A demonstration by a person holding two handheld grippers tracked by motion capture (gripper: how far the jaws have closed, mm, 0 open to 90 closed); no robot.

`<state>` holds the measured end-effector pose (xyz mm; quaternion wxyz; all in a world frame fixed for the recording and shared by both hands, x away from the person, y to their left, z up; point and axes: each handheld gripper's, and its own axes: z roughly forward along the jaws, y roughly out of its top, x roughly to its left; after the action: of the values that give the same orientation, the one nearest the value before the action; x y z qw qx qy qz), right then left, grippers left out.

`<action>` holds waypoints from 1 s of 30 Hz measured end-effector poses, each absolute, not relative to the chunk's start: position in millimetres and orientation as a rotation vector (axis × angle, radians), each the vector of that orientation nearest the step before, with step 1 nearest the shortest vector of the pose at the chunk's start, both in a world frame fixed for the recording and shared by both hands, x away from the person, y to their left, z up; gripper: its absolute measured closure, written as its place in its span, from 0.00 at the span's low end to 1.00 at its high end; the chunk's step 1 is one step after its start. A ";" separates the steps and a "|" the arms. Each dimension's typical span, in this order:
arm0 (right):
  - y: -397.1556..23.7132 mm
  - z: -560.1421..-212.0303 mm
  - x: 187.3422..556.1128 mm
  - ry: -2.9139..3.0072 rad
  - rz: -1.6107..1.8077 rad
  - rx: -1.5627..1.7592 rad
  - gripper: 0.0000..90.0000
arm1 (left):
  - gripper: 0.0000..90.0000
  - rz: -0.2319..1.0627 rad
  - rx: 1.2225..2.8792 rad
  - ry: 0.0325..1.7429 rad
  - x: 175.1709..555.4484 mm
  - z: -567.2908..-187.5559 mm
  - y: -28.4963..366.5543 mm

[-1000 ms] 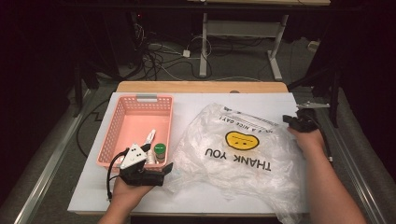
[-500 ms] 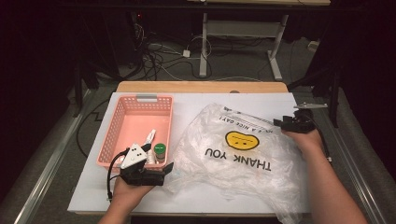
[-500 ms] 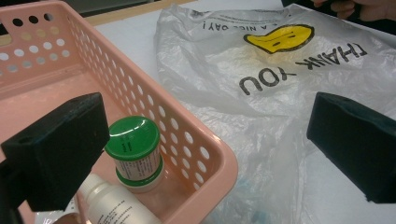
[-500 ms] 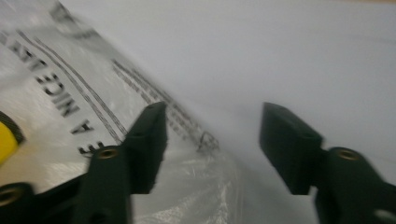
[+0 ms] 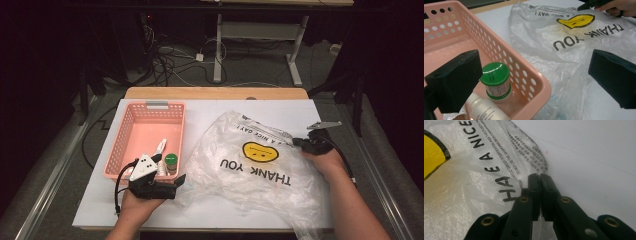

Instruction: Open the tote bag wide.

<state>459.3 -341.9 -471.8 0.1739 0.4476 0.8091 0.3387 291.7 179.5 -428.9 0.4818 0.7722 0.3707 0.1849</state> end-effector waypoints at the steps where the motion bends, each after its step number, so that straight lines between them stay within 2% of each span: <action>1: -340.8 -471.5 458.4 2.294 0.955 1.261 1.00 | 0.00 0.449 1.882 0.903 291.7 -429.0 179.2; 10: -353.8 -460.2 459.2 2.128 0.966 1.315 1.00 | 0.00 0.449 1.880 0.901 290.8 -428.5 178.4; 21: -411.8 -454.0 454.4 1.819 0.968 1.541 1.00 | 0.00 0.446 1.886 0.897 292.6 -428.9 179.4; 30: -389.2 -454.4 431.1 1.859 0.947 1.503 0.99 | 0.00 0.452 1.884 0.887 292.6 -426.6 179.3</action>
<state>431.1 -389.2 -454.4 0.2814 0.5610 0.6937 0.3534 292.6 179.3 -426.6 0.4841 0.7737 0.3641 0.1858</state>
